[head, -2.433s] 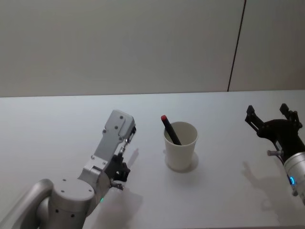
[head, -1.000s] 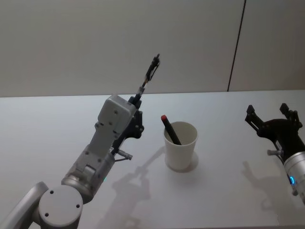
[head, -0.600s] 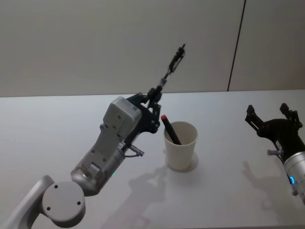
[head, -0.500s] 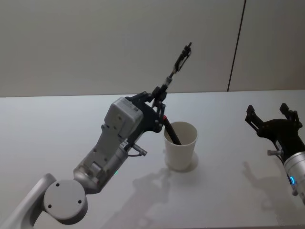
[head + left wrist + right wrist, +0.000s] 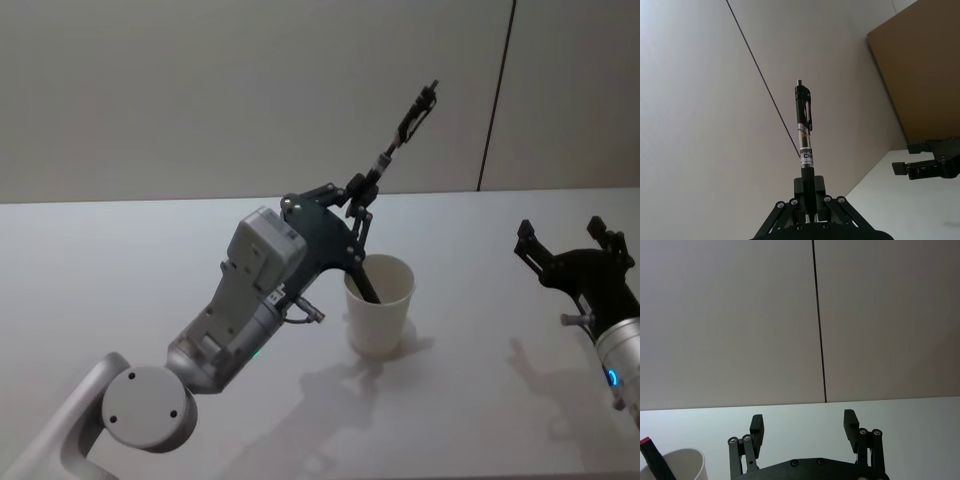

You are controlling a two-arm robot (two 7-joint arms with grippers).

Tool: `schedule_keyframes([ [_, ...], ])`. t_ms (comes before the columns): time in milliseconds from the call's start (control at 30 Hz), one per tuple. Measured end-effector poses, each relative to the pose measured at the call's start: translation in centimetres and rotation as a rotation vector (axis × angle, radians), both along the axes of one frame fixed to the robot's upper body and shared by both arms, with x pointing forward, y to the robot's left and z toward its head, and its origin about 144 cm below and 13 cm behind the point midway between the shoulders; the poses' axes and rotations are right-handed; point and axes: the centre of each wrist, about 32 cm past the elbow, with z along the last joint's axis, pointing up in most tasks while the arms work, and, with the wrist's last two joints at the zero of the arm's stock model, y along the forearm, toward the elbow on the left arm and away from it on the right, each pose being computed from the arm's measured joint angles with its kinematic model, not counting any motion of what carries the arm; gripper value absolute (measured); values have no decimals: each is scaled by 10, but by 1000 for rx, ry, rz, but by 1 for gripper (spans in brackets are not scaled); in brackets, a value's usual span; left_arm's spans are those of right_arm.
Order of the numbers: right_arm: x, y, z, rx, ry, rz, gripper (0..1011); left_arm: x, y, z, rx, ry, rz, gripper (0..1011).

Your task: Place the pen into the pen holder.

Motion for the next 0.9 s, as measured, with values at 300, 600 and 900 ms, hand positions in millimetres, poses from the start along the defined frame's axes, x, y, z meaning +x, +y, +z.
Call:
schedule_keyframes([
  [300, -1, -1, 4, 14, -21, 36, 1001, 3, -1, -1, -4, -16, -25, 123],
  [600, -3, -4, 18, 63, -73, 130, 1001, 5, -2, -1, -6, -23, -36, 123],
  [900, -6, -9, 39, 153, -128, 247, 1001, 6, -2, -1, -6, -26, -41, 123],
])
